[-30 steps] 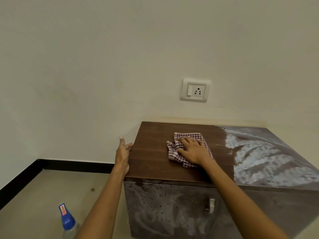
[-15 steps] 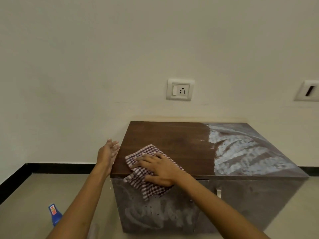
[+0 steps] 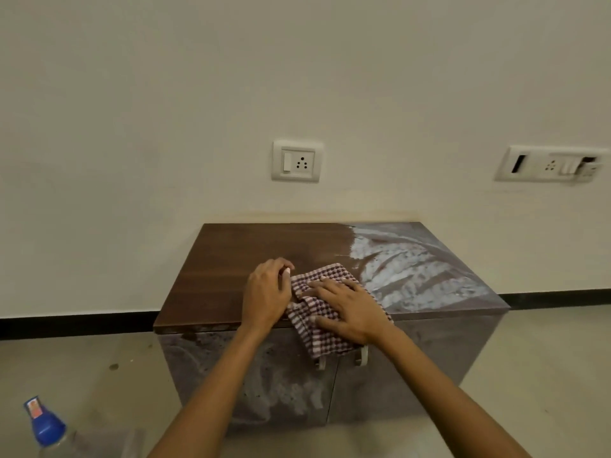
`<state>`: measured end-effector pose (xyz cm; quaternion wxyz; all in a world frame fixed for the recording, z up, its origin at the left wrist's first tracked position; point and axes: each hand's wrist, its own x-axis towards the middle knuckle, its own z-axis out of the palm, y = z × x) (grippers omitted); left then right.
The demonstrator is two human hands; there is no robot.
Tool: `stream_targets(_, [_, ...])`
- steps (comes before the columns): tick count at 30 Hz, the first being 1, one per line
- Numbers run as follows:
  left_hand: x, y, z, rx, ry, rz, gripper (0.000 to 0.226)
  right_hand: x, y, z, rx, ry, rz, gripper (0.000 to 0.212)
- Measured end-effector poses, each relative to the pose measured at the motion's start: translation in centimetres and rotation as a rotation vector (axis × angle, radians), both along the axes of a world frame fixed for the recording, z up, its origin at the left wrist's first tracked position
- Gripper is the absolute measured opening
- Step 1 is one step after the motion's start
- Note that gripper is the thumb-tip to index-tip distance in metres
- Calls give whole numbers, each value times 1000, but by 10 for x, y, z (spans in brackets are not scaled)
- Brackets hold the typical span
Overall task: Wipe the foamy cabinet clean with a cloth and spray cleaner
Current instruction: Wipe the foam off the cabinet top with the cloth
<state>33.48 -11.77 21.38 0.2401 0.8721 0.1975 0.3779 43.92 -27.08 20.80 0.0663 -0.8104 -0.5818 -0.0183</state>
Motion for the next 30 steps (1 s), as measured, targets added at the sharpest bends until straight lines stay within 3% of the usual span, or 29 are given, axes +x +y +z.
stream_targets(6, [21,-18,-7,27,64,-24,16,64,-31,6,-43,51,-387,53])
stream_targets(11, [35,-33,-10,27,114,-31,18,34,14,8,-67,50,-244,53])
stream_targets(16, [37,-29,-13,-16,108,4,19,32,-40,0,39,53,-91,63])
stream_targets(20, [38,-32,-15,53,139,-15,22,85,-90,3,31,59,-369,76])
stream_targets(23, [39,-33,-16,86,169,-11,22,105,-72,4,-2,66,-509,54])
stream_targets(25, [39,-33,-16,97,194,-9,22,97,-48,4,-45,64,-477,53])
stream_targets(30, [41,-33,-16,97,235,-7,23,56,-45,0,-35,33,-154,68])
